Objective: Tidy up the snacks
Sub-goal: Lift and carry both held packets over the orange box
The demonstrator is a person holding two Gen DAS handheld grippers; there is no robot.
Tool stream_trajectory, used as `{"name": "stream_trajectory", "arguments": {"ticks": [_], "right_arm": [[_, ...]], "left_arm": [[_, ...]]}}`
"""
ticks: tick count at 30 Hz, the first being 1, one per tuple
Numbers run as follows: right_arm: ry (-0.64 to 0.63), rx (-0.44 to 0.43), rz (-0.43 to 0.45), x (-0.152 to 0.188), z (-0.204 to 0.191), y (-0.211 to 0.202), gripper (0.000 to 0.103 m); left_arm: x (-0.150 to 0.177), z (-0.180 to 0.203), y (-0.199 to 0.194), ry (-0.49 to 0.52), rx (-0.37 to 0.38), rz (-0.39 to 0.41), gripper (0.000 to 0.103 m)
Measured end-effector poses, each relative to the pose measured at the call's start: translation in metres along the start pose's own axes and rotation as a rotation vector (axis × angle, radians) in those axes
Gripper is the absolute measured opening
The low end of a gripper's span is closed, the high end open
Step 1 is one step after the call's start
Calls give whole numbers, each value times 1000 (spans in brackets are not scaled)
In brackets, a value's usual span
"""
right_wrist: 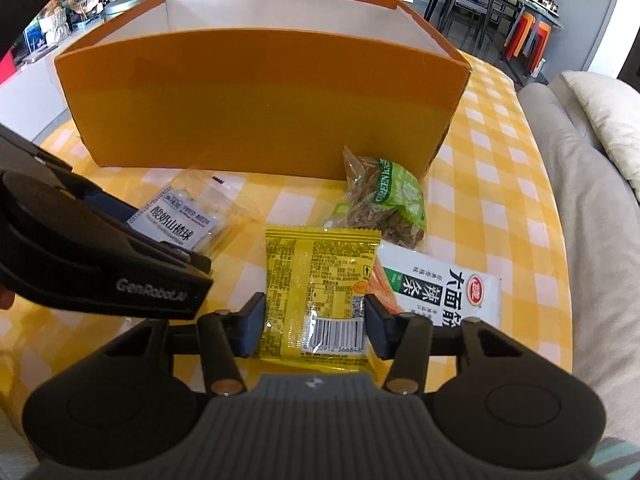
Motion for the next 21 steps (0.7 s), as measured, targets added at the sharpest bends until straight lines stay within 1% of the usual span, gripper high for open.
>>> {"name": "stream_trajectory", "arguments": {"ticks": [5,11,16,21], "right_arm": [[57,-14,-8,4,9,-7,50],[117,-12,25,6,18,-28,50],[160,6,57,7,25,-50,50],[219,25,108,1,34,-71,50]], "left_arm": [[1,-3,-19,-30,40,16,67],[3,-2,-47,-46,86,50,67],[1,-3,-70,-60,115,104,67],[-7,-5,-93,-74,140,165,67]]}}
Point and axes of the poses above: each gripper's, at about its wrist camera, not at the fingertips, and y roughly the way its jaws point, z to its right, x to its underside, the point moved 2 cm from there along y, roughly the way its jaws point, and after that the axes turned 14 degrees about -y, right-handed, at the moved point
